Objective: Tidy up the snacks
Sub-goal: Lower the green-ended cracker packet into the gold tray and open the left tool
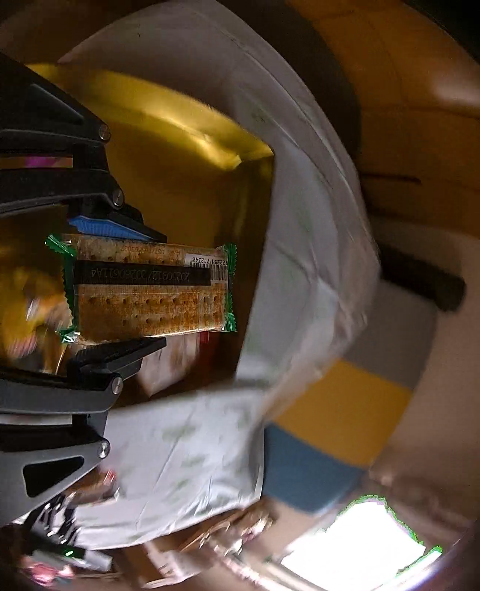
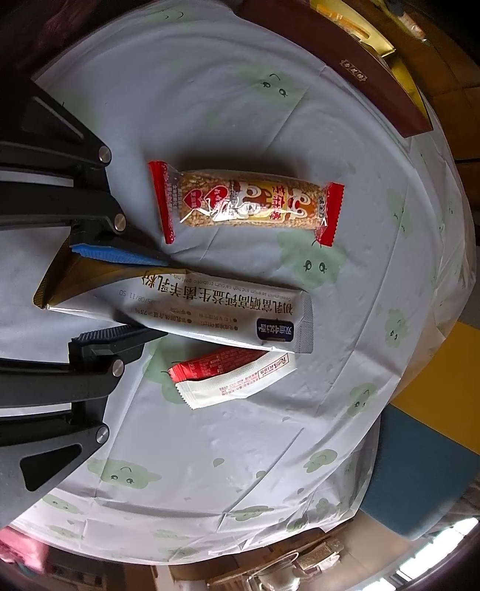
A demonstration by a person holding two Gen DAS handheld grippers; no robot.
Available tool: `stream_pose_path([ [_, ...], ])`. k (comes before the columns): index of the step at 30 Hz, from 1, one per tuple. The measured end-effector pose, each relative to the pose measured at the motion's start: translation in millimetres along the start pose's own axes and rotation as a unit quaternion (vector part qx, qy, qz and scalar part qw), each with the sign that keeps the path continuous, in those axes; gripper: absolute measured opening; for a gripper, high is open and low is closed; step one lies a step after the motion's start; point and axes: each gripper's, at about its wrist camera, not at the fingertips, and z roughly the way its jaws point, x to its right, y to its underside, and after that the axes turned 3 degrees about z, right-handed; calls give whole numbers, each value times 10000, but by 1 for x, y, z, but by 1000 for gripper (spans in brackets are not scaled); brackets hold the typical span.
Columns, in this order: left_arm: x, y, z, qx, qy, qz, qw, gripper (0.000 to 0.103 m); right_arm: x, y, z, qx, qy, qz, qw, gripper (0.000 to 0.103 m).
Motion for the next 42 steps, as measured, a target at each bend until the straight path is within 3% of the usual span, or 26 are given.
stream_pose_path([
  [7,-29,-15,56,-553,-341,-310,9974,48,1,0,0,-2,-3,10,10000,30],
  [18,-27,-24,85,-673,-342,-443,9962,49,0,0,0,-1,20,-26,10000,31],
  [22,-28,-24,79,-610,-359,-441,9965,49,1,0,0,2,17,-44,10000,31],
  [28,-20,-17,37,-177,-659,-418,9968,49,-1,0,1,21,91,-84,9999,30],
  [34,6,7,-8,258,-679,63,9973,49,-1,0,0,25,110,-95,9999,30],
  [42,26,36,-32,371,-659,412,9963,49,-3,1,0,38,142,-109,9998,30],
])
